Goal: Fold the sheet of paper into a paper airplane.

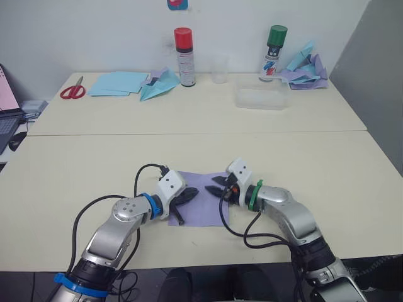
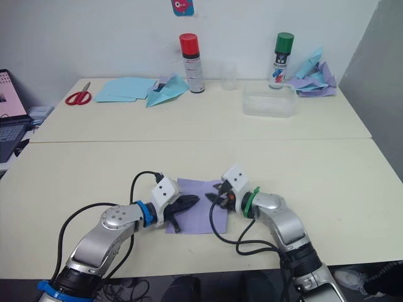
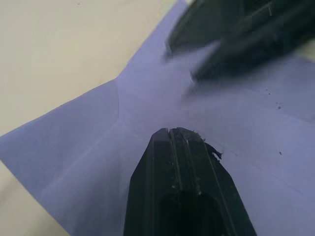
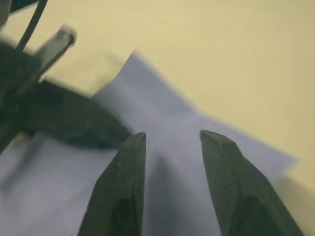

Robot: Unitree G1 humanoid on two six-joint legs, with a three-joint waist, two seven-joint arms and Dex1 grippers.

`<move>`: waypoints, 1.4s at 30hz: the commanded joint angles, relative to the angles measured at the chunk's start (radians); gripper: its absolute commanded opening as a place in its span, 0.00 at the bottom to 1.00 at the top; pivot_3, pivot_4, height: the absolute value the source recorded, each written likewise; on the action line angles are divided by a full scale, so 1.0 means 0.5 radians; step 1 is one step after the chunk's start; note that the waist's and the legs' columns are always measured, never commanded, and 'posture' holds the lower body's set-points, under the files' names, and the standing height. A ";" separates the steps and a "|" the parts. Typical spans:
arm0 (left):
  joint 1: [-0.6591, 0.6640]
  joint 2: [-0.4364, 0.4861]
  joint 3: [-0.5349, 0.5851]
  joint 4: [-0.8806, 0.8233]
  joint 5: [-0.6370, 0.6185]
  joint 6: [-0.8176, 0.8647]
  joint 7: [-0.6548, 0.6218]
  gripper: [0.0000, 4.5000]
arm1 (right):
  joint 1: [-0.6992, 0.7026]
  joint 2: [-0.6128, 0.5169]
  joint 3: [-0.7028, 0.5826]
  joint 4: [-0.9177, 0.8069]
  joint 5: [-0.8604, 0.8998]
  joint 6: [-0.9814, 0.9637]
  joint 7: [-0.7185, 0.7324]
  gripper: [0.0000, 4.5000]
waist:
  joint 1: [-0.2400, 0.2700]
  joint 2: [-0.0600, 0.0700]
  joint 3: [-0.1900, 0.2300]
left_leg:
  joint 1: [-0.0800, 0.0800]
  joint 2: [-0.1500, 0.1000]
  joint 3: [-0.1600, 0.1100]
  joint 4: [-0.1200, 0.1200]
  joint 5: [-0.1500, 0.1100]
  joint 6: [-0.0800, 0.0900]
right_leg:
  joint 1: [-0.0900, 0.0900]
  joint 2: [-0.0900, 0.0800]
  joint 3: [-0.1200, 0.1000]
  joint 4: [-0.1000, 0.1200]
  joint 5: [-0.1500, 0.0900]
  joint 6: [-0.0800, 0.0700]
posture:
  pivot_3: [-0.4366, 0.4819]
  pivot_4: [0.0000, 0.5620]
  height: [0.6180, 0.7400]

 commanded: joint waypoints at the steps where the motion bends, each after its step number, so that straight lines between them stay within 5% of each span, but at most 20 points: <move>1: 0.027 -0.028 -0.046 0.093 0.037 0.033 0.007 0.00 | -0.001 -0.013 -0.124 -0.113 0.055 0.004 -0.068 0.41 | 0.002 0.000 0.000 | 0.000 -0.001 0.000 0.000 0.000 0.000 | 0.000 0.000 0.000 0.000 0.000 0.000 | 0.48 0.27 1.00; 14: 0.009 -0.045 -0.066 0.110 0.043 0.018 -0.040 0.00 | 0.040 0.014 -0.120 -0.225 0.173 0.298 -0.140 0.41 | 0.010 0.001 0.000 | 0.000 -0.001 -0.001 0.001 0.000 0.000 | 0.000 -0.001 -0.001 0.001 0.000 0.000 | 0.48 0.27 1.00; 21: 0.003 -0.046 -0.072 0.108 0.044 0.021 -0.047 0.00 | 0.022 -0.056 -0.005 -0.183 0.079 0.109 -0.083 0.01 | 0.010 0.001 0.000 | 0.000 -0.001 -0.001 0.001 0.000 0.000 | 0.000 -0.001 -0.001 0.001 0.000 0.000 | 0.48 0.27 1.00; 42: 0.004 -0.028 -0.070 0.097 0.053 0.029 -0.060 0.00 | -0.096 -0.290 0.463 0.043 -0.435 -0.434 0.106 0.01 | 0.010 0.001 0.000 | 0.000 -0.001 0.000 0.001 0.000 0.000 | 0.000 0.000 -0.001 0.001 0.000 0.000 | 0.48 0.27 1.00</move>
